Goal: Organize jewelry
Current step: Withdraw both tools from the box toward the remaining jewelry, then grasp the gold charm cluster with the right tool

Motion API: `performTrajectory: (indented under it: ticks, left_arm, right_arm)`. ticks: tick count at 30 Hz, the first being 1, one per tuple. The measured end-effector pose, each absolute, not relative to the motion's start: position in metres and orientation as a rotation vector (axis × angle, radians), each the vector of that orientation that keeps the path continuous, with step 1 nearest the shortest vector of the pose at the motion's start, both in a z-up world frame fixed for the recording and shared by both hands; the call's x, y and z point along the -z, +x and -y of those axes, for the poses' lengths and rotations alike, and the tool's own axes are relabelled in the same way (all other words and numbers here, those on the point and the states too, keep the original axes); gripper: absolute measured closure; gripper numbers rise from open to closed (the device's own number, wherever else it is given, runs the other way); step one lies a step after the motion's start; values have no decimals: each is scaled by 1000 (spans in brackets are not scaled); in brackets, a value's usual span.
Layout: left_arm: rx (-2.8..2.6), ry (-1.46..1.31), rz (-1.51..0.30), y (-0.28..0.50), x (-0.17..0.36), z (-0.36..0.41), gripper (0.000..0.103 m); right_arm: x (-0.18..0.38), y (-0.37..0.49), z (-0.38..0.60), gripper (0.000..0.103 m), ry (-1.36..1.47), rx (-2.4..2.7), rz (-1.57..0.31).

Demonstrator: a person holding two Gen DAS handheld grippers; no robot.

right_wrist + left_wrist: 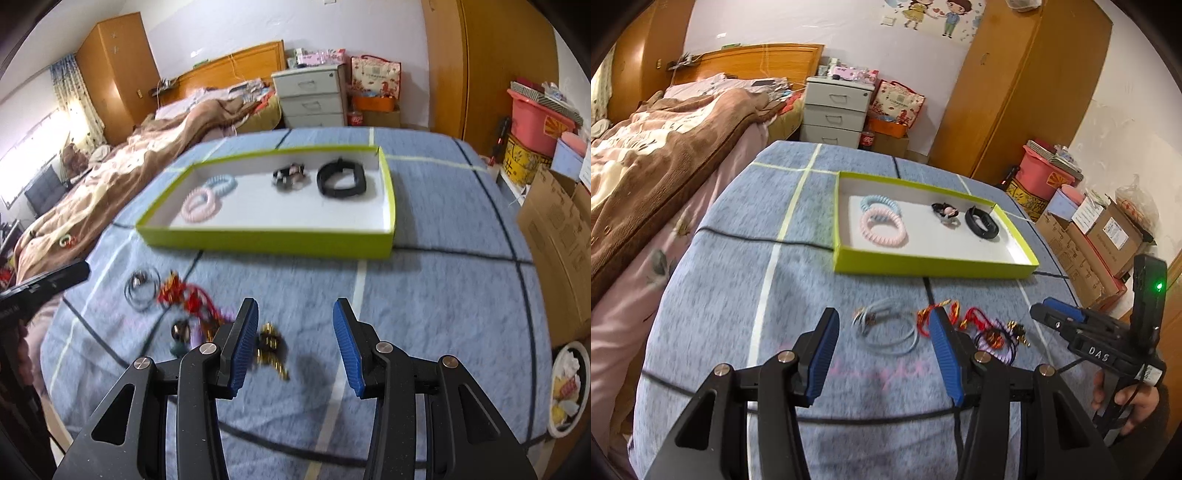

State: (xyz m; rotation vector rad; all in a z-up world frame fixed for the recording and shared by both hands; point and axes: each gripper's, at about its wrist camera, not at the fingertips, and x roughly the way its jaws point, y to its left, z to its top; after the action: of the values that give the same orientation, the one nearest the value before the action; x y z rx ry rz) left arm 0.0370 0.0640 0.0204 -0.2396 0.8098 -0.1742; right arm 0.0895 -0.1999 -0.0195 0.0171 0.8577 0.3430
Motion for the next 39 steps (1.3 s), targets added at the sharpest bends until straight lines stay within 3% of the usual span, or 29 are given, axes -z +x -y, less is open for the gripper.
performTrajectory:
  ticks: [27,35,39]
  left_arm:
    - [120,-301,-825,-5,5,-90,50]
    - [131,-299,-831,3,9,-86,50]
    - [141,-286,-843,11,10,-81,50]
  right_arm:
    - [41,75,175,60,-160,-305,-897]
    - [41,76,176,83,-158,-292,-888]
    - [40,75,178,85,-148,-282,-883]
